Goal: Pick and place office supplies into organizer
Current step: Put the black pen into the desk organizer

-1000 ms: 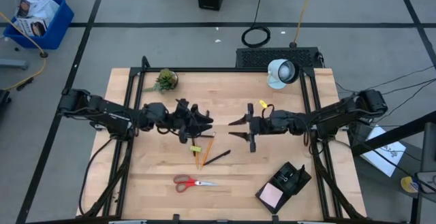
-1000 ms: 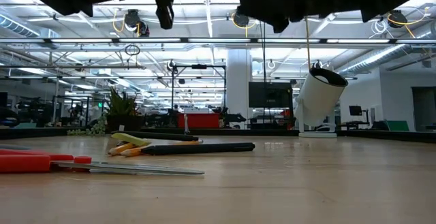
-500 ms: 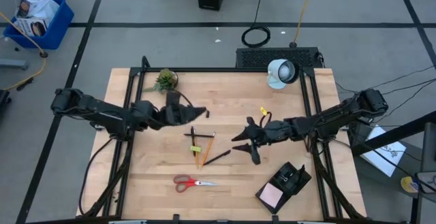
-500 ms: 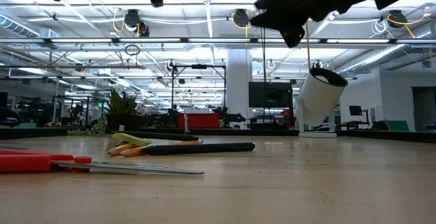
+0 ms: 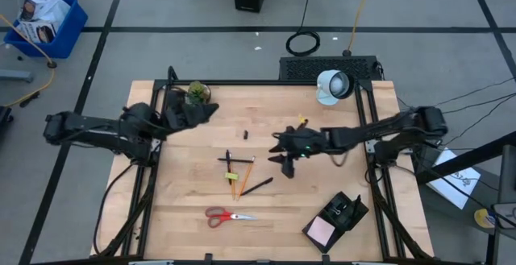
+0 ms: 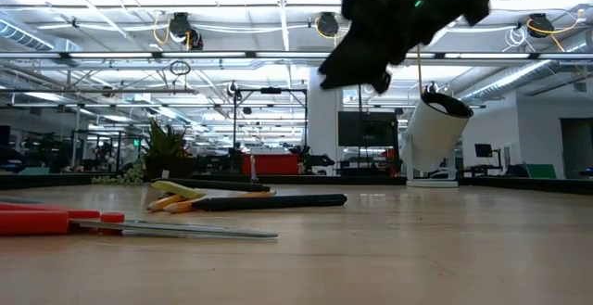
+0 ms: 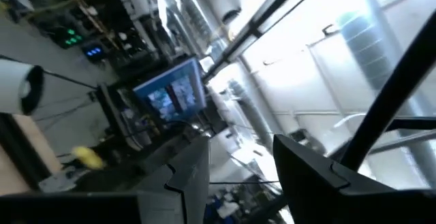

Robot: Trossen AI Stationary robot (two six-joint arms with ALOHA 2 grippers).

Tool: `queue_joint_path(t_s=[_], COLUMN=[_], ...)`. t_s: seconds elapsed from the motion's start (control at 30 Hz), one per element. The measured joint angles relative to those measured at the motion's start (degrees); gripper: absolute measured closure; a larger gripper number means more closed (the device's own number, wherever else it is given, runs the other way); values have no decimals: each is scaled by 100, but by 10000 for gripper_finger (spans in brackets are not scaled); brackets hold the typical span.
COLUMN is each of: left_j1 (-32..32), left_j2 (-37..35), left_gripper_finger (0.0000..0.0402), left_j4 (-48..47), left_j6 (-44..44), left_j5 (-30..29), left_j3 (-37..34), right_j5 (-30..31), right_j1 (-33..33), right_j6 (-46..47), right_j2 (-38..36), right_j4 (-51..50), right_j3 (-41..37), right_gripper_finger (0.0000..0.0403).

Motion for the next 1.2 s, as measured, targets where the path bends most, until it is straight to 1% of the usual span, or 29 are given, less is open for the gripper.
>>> queue_joint_path(t_s=[0.07,0.17,0.3,0.4,0.53,0.7,0.97,1.0,1.1,1.2], left_j1=[70,152,235,280,291,291,312,317,338,398], left_j2=[-166,-293,-346,-342,-342,-342,-342,-342,-342,-342], left_gripper_finger=[236,236,236,236,236,236,236,236,236,236], left_j4=[-132,-307,-373,-381,-375,-368,-322,-320,-318,-318], left_j6=[-76,-113,-235,-311,-305,-392,-457,-467,-480,-527], left_j5=[217,487,901,1202,1218,1299,1471,1470,1467,1470], left_j3=[2,2,0,0,0,0,0,0,0,0], right_j5=[-300,-510,-509,-488,-507,-499,-453,-391,91,75], right_j1=[-132,-208,-240,-249,-283,-336,-339,-340,-349,-407], right_j6=[57,-173,-627,-784,-824,-836,-1256,-1304,-1428,-1486], right_j2=[429,1091,1870,2370,2898,3145,3304,3301,3305,3305], right_j4=[-27,-120,-770,-841,-833,-881,-790,-751,-691,-480], right_j3=[224,822,1715,2184,2552,2604,2608,2608,2608,2606], right_gripper_finger=[261,261,261,261,261,261,261,261,261,261])
